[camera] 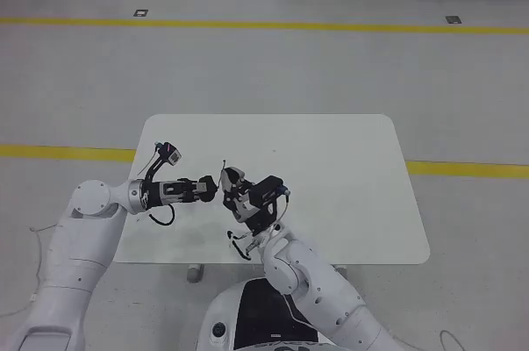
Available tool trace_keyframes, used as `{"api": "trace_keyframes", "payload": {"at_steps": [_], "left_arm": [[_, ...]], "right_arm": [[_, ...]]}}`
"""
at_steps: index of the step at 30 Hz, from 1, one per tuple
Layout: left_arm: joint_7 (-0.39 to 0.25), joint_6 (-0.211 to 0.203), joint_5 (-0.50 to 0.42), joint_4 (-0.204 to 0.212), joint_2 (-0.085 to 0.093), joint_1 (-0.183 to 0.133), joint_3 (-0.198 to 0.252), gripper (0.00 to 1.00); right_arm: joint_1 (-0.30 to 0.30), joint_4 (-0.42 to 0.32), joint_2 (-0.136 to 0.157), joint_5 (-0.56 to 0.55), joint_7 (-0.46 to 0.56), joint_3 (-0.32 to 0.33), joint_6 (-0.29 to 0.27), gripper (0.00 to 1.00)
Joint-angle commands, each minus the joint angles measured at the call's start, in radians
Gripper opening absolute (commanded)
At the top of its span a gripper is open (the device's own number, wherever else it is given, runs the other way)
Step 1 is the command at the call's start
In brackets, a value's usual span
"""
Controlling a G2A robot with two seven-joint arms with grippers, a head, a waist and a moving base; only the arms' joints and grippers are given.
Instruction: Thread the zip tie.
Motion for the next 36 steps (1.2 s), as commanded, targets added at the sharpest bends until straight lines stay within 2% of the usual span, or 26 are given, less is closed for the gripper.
{"api": "trace_keyframes", "payload": {"at_steps": [1,19,36], "left_arm": [[0.000,0.000,0.000,0.000,0.000,0.000,0.000,0.00],[0.000,0.000,0.000,0.000,0.000,0.000,0.000,0.00],[0.000,0.000,0.000,0.000,0.000,0.000,0.000,0.00]], "right_arm": [[0.000,0.001,-0.001,-0.001,0.001,0.000,-0.001,0.00],[-0.001,0.004,-0.004,-0.014,0.015,0.002,0.008,0.00],[-0.015,-0.019,-0.002,-0.039,0.002,0.005,-0.019,0.00]]}}
